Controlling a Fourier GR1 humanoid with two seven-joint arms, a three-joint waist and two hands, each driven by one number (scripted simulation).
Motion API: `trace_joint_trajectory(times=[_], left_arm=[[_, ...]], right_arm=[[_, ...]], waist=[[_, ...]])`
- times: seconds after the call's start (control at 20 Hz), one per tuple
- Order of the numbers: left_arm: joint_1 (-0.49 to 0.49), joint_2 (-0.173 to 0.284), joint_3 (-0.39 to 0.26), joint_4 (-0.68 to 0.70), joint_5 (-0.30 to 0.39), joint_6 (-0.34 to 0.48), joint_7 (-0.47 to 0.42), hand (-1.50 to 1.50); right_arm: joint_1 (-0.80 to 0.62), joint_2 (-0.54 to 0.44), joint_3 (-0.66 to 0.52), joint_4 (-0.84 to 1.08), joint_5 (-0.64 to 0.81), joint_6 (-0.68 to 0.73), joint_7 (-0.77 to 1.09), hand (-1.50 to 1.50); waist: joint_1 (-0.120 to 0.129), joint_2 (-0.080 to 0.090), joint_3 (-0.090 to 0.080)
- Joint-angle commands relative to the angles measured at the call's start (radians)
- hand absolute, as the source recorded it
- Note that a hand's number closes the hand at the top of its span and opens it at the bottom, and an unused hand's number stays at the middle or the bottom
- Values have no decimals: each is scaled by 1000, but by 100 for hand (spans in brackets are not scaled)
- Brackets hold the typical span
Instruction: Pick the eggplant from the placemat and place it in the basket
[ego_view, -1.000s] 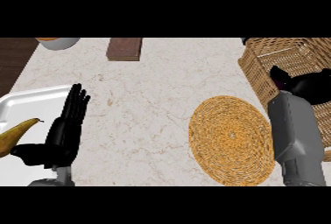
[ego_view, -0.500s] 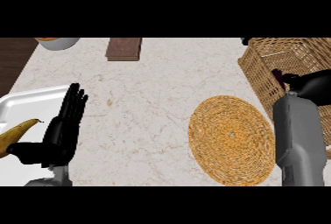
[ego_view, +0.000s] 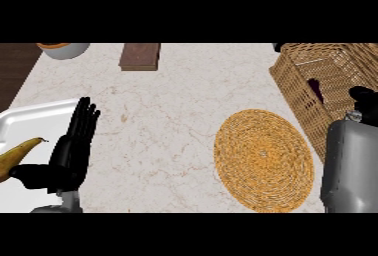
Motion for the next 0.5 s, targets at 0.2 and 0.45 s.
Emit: trace_joint_trajectory(times=[0.2,0.45], left_arm=[[36,-20,-33,-62,-38,31,17,0],[17,4,4,-38,-6,-3,27,0]], right_arm=[[261,4,247,-410,-89,132,169,-150],[397,4,460,-620,-124,197,244,-150]], waist=[[-5,-7,1],[-1,0,1]])
